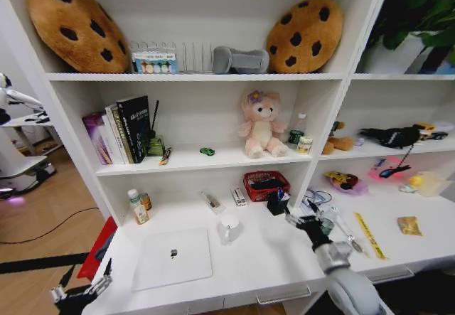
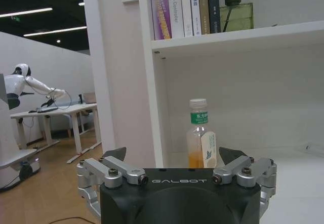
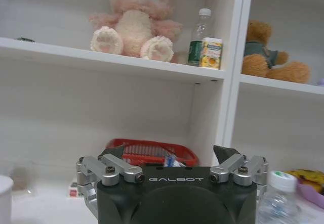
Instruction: Organize the objects on the table.
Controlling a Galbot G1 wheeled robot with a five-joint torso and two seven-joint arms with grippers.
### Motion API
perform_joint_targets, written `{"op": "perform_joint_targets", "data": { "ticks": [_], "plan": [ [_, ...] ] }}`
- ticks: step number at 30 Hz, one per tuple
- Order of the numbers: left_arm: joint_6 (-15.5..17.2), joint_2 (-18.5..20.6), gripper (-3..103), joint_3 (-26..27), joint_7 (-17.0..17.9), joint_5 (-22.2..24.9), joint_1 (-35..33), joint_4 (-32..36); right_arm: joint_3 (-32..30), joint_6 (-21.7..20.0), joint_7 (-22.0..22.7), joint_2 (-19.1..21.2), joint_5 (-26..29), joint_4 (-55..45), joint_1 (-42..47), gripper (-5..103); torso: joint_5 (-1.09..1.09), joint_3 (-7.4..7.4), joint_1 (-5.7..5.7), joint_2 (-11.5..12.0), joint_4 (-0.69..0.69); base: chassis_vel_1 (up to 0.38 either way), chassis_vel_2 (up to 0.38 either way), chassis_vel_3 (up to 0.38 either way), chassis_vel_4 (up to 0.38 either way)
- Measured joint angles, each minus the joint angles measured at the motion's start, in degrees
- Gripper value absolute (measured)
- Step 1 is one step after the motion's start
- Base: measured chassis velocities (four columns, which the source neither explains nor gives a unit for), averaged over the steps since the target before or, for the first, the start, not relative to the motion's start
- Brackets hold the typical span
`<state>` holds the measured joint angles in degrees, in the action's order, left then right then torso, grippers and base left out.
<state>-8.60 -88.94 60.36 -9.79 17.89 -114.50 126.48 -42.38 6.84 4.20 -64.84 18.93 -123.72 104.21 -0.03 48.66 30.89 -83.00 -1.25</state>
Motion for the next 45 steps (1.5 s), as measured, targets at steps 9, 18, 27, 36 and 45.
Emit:
{"op": "perform_joint_targets", "data": {
  "ticks": [9,18,27,36,45],
  "plan": [
    [-0.08,0.86,100,-1.14,-0.89,-0.28,-2.61,6.46,-3.91,3.53,-0.84,-8.31,-5.36,-2.95,6.56,95,0.04,0.02,0.00,0.01,0.04,0.000,0.000,0.000,0.000],
    [2.10,1.95,100,0.16,2.33,2.43,-5.17,14.03,-2.71,4.24,-0.45,-9.51,-6.06,-4.19,6.27,99,0.04,0.02,0.02,0.01,0.03,0.000,0.000,0.000,0.000],
    [3.21,2.18,100,0.11,2.41,1.96,-5.95,15.25,-2.57,4.12,-0.41,-8.58,-5.45,-3.72,5.62,100,0.03,0.02,0.02,0.02,0.03,0.000,0.000,0.000,0.000],
    [3.21,2.18,100,0.07,2.38,1.88,-5.94,15.17,-0.48,2.60,0.41,-7.59,-3.71,-4.19,3.86,100,0.03,0.02,0.02,0.02,0.03,0.000,0.000,0.000,0.000],
    [3.21,2.16,100,0.06,2.37,1.84,-5.91,15.03,0.42,2.36,0.16,-7.70,-3.32,-3.11,3.93,100,0.02,0.02,0.02,0.02,0.03,-0.032,-0.033,0.035,0.037]
  ]
}}
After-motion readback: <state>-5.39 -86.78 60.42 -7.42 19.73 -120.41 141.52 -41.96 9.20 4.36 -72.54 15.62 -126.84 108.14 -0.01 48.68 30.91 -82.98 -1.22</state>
